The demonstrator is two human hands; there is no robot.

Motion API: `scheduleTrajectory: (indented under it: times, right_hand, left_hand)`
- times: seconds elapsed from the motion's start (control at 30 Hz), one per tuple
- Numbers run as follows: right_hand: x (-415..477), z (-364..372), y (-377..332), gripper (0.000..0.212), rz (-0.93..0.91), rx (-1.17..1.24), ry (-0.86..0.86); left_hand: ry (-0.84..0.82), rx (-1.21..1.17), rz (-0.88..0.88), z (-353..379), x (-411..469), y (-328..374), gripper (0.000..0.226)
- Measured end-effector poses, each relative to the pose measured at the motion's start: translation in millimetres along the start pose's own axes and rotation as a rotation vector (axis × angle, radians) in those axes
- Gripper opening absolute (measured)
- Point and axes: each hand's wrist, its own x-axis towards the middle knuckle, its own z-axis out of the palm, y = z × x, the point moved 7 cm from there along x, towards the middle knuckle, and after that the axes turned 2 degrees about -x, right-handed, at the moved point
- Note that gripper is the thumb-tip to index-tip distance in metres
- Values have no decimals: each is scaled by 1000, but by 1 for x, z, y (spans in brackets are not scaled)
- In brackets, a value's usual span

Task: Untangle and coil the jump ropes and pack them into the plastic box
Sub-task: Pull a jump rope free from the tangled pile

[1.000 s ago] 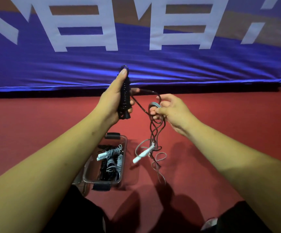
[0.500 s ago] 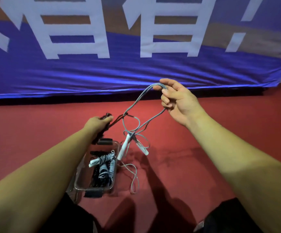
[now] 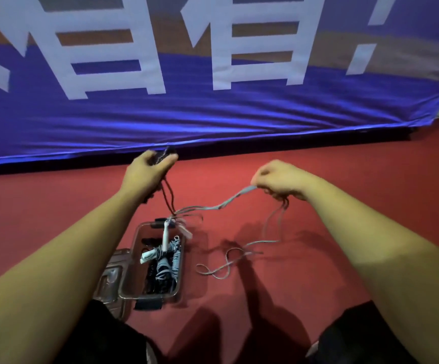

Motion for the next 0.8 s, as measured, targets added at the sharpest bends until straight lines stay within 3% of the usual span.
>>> scheduleTrajectory:
  times: [0.2, 0.27, 0.37, 0.4, 0.47, 0.53, 0.6, 0.73, 0.8]
  right_hand:
    - [-7, 26, 20, 19, 101, -277, -236]
    - [-8, 37, 18, 21, 65, -300, -282]
    - [-6, 52, -6, 40, -130, -335, -188]
    - [-6, 63, -15, 39, -186, -272, -153]
    - [-11, 86, -31, 23, -123, 132, -168]
    - [-17, 114, -42, 6, 17, 563, -313]
    - [-23, 129, -51, 10, 73, 704, -402]
    - [-19, 135, -50, 13, 110, 581, -351]
    - [-12, 119, -47, 22, 76, 139, -216]
  left_hand:
    - [-198, -249, 347, 6, -51, 95, 46]
    - [-239, -325, 410, 5, -64, 109, 44]
    - [-271, -436, 481, 4, -78, 124, 21]
    - [-285, -454, 490, 5, -82, 128, 13]
    - [-303, -461, 500, 8, -87, 133, 9]
    - [-305, -464, 499, 10, -88, 133, 9]
    - [-304, -449, 496, 9, -87, 130, 10]
    - [-240, -381, 425, 1, -72, 114, 31]
    - [-176, -282, 348, -2, -57, 97, 37]
